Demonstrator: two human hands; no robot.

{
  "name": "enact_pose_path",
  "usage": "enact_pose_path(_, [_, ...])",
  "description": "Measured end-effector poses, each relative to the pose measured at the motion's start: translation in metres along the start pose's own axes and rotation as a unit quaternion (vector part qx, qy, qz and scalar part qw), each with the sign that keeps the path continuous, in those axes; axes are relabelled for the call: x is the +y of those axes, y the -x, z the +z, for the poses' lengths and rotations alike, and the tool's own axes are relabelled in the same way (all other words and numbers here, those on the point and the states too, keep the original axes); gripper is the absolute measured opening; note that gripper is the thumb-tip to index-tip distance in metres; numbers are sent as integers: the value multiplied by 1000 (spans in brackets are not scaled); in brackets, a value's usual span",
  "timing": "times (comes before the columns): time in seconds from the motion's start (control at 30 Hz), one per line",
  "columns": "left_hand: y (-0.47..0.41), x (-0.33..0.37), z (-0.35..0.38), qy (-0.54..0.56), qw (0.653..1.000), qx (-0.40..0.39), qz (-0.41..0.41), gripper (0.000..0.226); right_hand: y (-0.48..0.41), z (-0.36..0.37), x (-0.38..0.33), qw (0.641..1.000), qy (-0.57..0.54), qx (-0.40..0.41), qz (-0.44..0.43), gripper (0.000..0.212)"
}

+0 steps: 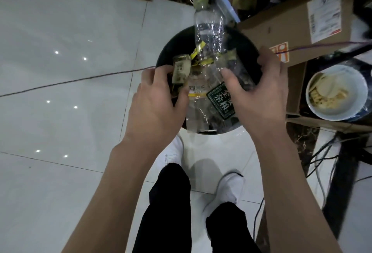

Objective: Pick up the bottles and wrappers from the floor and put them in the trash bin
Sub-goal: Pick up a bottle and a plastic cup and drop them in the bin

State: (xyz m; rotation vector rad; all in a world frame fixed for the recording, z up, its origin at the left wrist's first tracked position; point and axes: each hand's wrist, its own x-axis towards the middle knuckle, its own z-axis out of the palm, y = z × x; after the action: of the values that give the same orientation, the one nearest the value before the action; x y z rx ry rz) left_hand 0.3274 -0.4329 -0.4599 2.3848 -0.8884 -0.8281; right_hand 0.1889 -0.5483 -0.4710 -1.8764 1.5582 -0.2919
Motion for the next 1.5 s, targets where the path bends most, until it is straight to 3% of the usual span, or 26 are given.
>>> enact_pose_path(0.13, [23, 31, -42, -1, 1000, 15, 4, 49, 15, -47, -36, 1000, -9, -5, -19, 71])
enact_pose_path(0.43, [107, 154, -187, 18, 993, 109, 50, 45, 62, -198, -163, 986, -43, -22, -158, 47])
enact_pose_path(0.87, [328, 312, -383, 3, 968, 237, 87, 42, 210, -445, -326, 936, -86, -51, -338, 48])
enact_pose_path(1.1, [438, 295, -397, 37, 960, 275, 43, 42, 287, -471, -339, 896, -53, -140, -419, 50])
enact_pose_path(1.5, [534, 153, -450, 94, 918, 366, -118, 41, 379, -374, -418, 831, -16, -247, -498, 47])
